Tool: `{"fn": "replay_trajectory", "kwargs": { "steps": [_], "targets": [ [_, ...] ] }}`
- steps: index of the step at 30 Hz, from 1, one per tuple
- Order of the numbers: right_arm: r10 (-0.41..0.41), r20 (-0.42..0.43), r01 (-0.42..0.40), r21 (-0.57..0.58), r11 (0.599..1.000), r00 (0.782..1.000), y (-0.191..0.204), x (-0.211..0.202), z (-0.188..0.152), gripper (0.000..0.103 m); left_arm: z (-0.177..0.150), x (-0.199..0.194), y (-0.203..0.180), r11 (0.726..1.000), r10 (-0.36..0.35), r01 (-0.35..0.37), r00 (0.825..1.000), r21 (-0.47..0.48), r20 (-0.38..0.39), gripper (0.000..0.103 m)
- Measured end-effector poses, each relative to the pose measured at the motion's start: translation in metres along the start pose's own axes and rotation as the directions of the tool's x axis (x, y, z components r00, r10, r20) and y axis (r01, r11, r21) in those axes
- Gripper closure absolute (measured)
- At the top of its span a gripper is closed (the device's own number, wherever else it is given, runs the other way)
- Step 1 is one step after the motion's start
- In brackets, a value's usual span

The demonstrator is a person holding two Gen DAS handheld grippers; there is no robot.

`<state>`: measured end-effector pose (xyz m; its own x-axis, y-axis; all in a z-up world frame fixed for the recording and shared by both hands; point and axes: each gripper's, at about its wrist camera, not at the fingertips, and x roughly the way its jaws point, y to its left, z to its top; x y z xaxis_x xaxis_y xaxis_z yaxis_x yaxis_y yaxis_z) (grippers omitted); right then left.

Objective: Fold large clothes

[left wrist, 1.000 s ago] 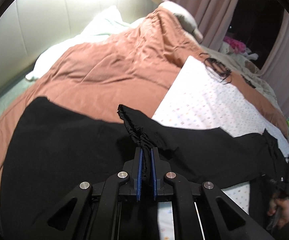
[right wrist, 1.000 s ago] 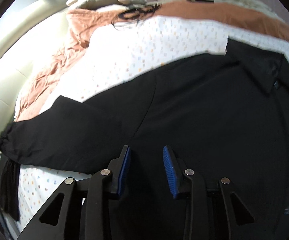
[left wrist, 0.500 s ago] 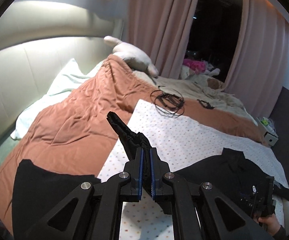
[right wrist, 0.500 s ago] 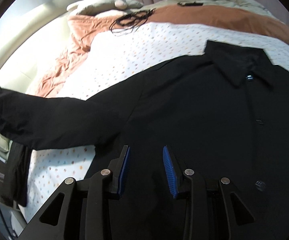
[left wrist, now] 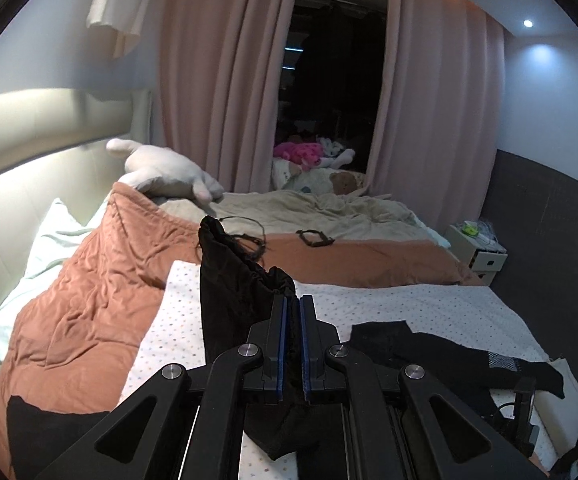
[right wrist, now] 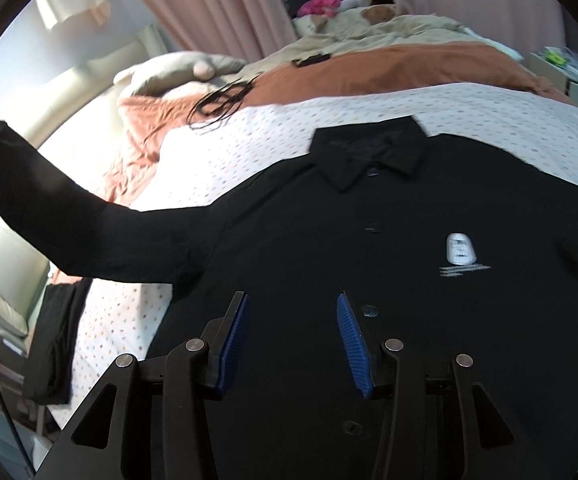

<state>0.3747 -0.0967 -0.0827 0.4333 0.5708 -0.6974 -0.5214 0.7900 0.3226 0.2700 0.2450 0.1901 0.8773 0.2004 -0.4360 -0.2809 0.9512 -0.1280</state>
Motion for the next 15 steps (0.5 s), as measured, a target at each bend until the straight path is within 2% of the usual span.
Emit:
{"fn": "replay_trajectory", "kwargs": {
  "steps": [8,15],
  "targets": [
    [-0.056,0.058,0.051,0.097,0.994,0.997,-0.063,-0.048,-0.015,0.057,0.021,0.035,-0.089,0.992,-0.103,0.104,0.994,0.076,-0.024,0.097],
    [-0.104,0.093,0.086,0.183,0.979,0.99,-0.124,-0.084,-0.031,0.057,0.021,0.076,-0.164,0.973,-0.184,0.192,0.98,0.131,-0.072,0.097]
  ]
}}
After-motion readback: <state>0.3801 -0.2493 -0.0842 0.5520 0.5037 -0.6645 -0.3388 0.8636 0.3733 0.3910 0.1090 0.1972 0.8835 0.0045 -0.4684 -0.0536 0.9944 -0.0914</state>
